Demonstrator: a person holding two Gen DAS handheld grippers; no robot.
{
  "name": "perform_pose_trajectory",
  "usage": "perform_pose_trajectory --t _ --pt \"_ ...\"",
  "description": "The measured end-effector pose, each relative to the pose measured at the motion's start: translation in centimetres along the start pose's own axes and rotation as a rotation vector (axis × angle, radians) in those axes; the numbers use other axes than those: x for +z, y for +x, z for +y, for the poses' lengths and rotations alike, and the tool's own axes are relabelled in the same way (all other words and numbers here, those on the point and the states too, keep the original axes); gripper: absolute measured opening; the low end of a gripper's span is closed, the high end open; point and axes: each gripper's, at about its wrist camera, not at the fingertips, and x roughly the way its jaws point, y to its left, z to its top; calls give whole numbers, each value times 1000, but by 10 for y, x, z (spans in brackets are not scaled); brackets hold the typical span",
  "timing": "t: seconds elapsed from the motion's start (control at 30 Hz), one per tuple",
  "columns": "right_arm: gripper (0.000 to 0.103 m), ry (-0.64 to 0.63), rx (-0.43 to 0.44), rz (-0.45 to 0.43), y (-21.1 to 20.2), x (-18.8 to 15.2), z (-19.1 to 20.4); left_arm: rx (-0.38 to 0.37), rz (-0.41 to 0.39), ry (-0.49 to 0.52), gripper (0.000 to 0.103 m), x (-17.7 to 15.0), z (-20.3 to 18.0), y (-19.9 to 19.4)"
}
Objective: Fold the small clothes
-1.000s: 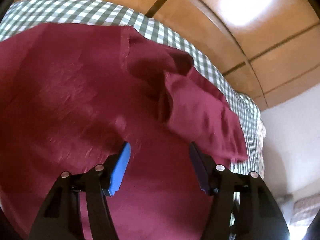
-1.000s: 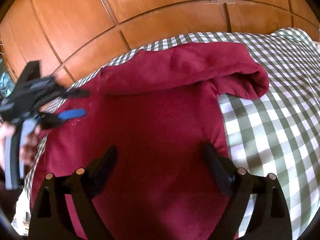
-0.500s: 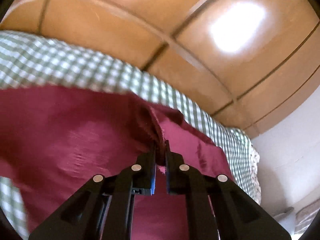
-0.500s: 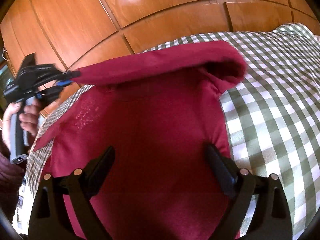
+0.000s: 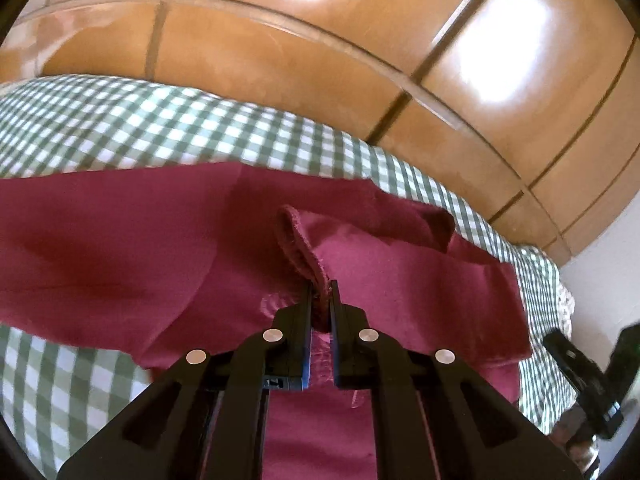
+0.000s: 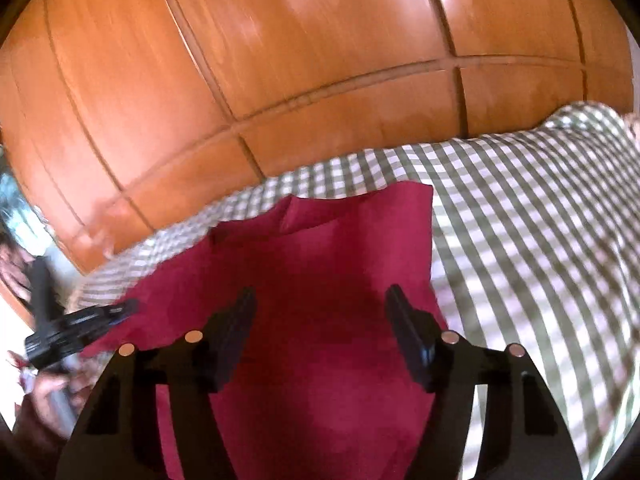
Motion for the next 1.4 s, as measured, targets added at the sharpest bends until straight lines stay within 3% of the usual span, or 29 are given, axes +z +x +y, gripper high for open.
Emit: perform_pose_trajectory --t 0.07,0.13,0.2,0.27,0.33,0.4,0.47,0.67,0.77,0.83,1.0,1.27,1.37,1.4 --pt "65 -17 -60 78 32 -2 -2 7 14 -15 6 -2 8 0" --pt "65 -15 -126 160 61 -14 -11 65 60 -4 6 -9 16 13" --pt "68 -68 -158 136 70 -27 -8 110 118 2 6 -19 26 28" --pt "72 -107 -185 124 70 -31 0 101 105 -12 10 -26 31 27" --pt "74 -114 -193 119 67 -31 1 71 115 -18 19 -29 31 19" --pt "81 -117 -187 109 59 -31 4 22 107 -40 54 -31 33 4" --pt "86 -127 -174 79 45 -32 9 9 50 -69 63 -35 40 -20" --pt "90 -157 -115 98 14 -69 29 -46 45 -210 62 -50 83 -72" --pt "92 -220 -124 148 13 -100 40 16 12 -280 57 -57 121 -99" --pt "97 -264 -135 160 15 -113 46 54 -52 -367 57 -62 147 -119" --pt "98 -270 -144 163 17 -118 47 131 -199 -582 59 -66 212 -161" --pt "98 -264 -158 142 15 -122 47 118 -258 -858 59 -52 295 -165" --pt "99 -268 -165 139 15 -123 48 132 -265 -916 49 -41 313 -158" --pt "99 -270 -167 141 16 -123 48 142 -265 -899 39 -36 315 -159"
